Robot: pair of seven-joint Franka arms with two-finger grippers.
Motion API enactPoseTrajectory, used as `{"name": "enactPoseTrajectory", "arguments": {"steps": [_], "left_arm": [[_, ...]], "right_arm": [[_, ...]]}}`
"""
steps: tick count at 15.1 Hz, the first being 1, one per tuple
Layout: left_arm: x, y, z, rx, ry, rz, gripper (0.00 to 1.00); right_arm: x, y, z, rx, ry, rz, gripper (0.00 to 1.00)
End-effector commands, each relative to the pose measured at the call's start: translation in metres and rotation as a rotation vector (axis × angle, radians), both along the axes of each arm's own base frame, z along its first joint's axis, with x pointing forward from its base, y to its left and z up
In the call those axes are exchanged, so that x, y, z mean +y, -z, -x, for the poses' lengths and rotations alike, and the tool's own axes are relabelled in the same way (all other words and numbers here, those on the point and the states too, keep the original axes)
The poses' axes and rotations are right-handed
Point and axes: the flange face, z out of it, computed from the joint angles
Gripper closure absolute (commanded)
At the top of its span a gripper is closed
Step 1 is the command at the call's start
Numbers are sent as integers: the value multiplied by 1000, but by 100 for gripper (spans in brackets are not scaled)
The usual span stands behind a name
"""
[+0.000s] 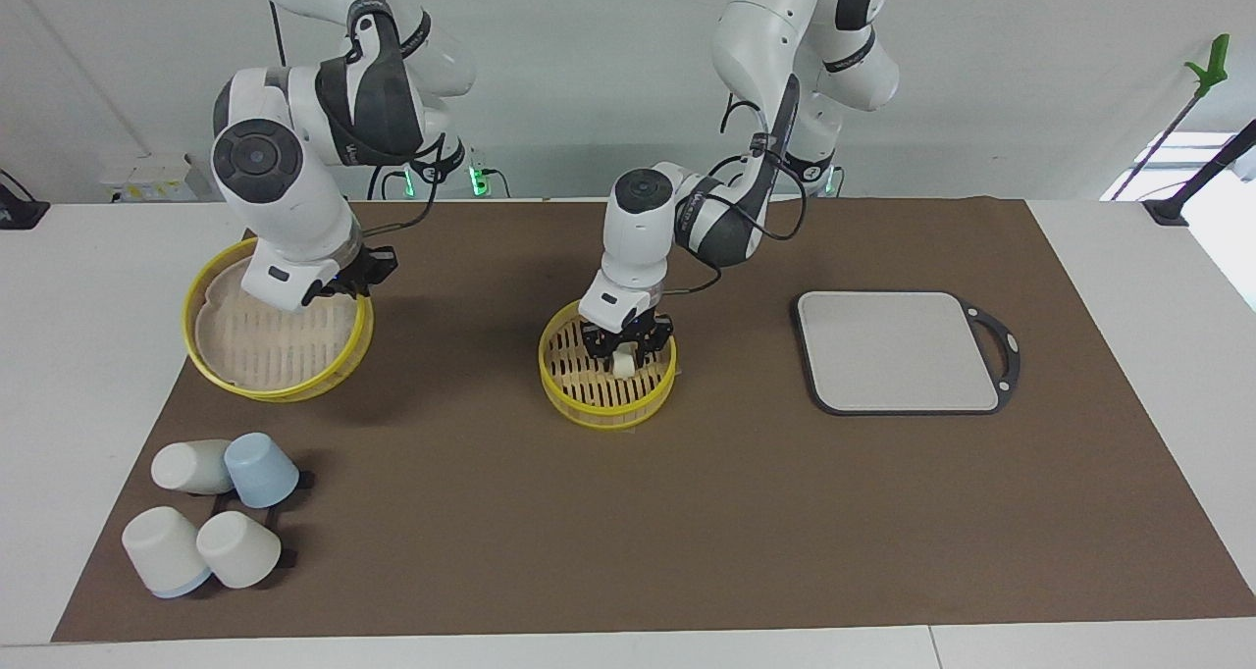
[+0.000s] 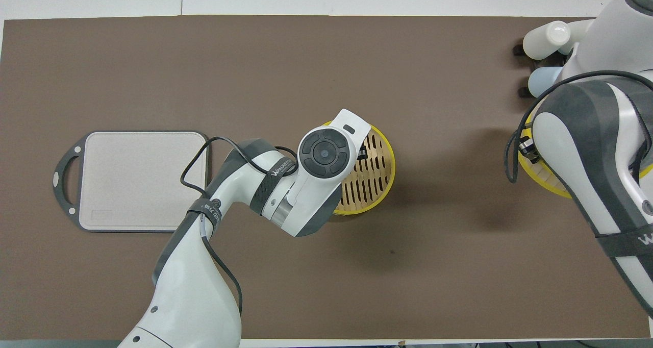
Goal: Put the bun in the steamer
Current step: 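Carry the bun into the steamer basket with the left gripper and release, then bring the lid over the steamer with the right gripper while the left gripper withdraws, then lower the lid onto the steamer with the right gripper and release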
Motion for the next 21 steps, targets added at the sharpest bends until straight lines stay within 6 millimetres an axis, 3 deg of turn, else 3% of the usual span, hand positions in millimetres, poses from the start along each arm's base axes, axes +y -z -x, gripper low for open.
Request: {"name": "enactPoseTrajectory", "arguments": {"steps": [1, 3, 4, 5, 8, 9, 11, 12, 14, 16, 18, 21], "left_arm": [[48, -59, -10, 41, -49, -22, 0], [101, -117, -19, 83, -77, -27, 0], [130, -141, -19, 118, -83, -39, 0], [167, -168, -20, 134, -59, -42, 0], [312, -226, -35, 153, 37, -33, 0], [348, -236, -34, 150, 64, -35, 0], [400, -250, -35, 139, 94, -35, 0], [418, -253, -33, 150, 113, -34, 0], [434, -264, -26, 148, 161, -74, 0], [439, -272, -19, 150, 179, -92, 0], [454, -276, -13, 173, 206, -87, 0], [458, -284, -7, 177, 225, -85, 0]], "right_arm": [[0, -7, 7, -22, -18, 15, 100], [15, -9, 3, -61, -10, -3, 100], [38, -11, 2, -83, 9, -35, 100], [81, -12, 9, -93, 28, -77, 100], [219, -13, 30, -239, 96, -117, 100], [250, -5, 31, -276, 125, -143, 100], [314, 15, 38, -322, 153, -201, 100], [327, 26, 38, -333, 182, -215, 100], [349, 48, 43, -337, 187, -222, 100], [359, 56, 46, -348, 198, -231, 100], [375, 77, 49, -353, 222, -248, 100], [383, 87, 51, -358, 253, -258, 100]]}}
